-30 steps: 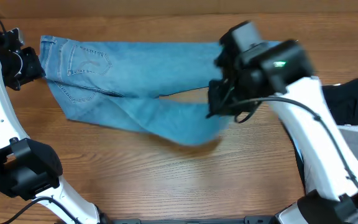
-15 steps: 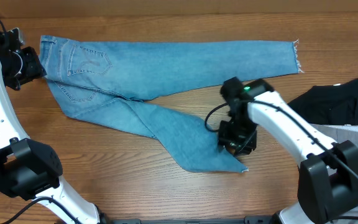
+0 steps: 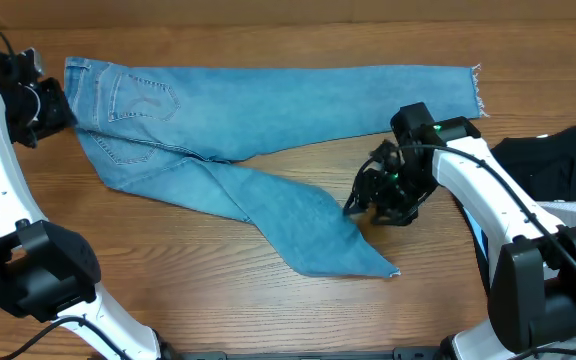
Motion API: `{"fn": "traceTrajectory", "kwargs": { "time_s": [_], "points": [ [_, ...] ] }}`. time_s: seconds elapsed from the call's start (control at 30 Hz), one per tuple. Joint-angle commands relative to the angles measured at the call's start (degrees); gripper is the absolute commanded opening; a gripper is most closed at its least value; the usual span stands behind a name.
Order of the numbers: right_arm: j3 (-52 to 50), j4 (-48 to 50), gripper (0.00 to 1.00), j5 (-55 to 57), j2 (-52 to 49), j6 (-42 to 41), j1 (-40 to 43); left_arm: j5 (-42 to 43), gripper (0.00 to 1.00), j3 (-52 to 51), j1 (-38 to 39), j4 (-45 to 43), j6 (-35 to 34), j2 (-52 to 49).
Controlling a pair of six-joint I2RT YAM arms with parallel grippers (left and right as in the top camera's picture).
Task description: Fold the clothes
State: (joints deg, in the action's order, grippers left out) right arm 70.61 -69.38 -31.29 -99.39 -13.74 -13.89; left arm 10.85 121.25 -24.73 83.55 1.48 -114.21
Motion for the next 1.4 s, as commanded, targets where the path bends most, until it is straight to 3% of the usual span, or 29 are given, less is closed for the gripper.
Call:
{"fn": "traceTrajectory", "kwargs": {
  "time_s": [0.0,0.13,0.23,0.3,0.47,0.53,0.57,0.63,0.7,0.8,0.93,1.0,1.13,1.37],
  "points": [
    [0.0,-1.3,0.68,-9.9,0.7,11.7,-1.9,1.9,0.31,-5.9,1.7,-0.6,-0.1,0.1],
    [-0.1,-0.1,0.73,-7.4,0.7,12.3,-5.1,2.3,0.32,-13.2,3.8,-4.2,-0.2,0.1],
    [-0.2,2.3,0.73,-4.6,0.6,10.8,-7.5,2.3,0.43,-18.0,5.1,-8.3,-0.2,0.1],
    [-0.2,3.9,0.73,-2.1,0.4,7.7,-9.1,2.2,0.45,-21.0,5.8,-11.9,-0.1,0.1],
    [-0.2,7.6,0.47,-8.5,0.4,5.0,-12.0,2.3,0.42,-27.4,6.8,-21.8,-0.2,0.1],
    [-0.2,8.9,0.4,-5.7,0.4,0.2,-12.4,2.3,0.39,-29.1,6.8,-25.3,-0.2,0.1],
    [-0.2,9.4,0.41,-3.0,0.4,-2.3,-12.5,2.3,0.38,-29.9,6.8,-26.9,-0.2,0.1],
    [-0.2,10.4,0.51,1.5,0.4,-5.8,-12.5,2.3,0.38,-31.1,6.8,-29.8,-0.2,0.1],
    [-0.2,11.4,0.56,1.7,0.4,-6.1,-12.5,1.9,0.43,-31.6,6.7,-32.5,-0.2,0.1],
    [-0.2,11.7,0.59,1.7,0.4,-6.1,-12.5,1.1,0.41,-31.6,6.6,-36.4,-0.2,0.1],
    [-0.2,11.7,0.6,1.7,0.4,-6.1,-12.5,0.7,0.12,-32.1,6.7,-36.9,-0.2,0.1],
    [-0.2,12.1,0.6,1.7,0.4,-6.1,-12.5,-1.5,0.08,-33.8,6.7,-37.6,-0.2,0.1],
    [-0.2,12.6,0.6,1.7,0.4,-6.1,-12.5,-7.6,0.05,-40.5,6.3,-44.2,-0.9,0.1],
    [-0.2,12.8,0.59,1.7,0.4,-6.1,-12.5,-4.0,0.09,-52.6,3.2,-58.5,-2.8,0.1]
  ]
}}
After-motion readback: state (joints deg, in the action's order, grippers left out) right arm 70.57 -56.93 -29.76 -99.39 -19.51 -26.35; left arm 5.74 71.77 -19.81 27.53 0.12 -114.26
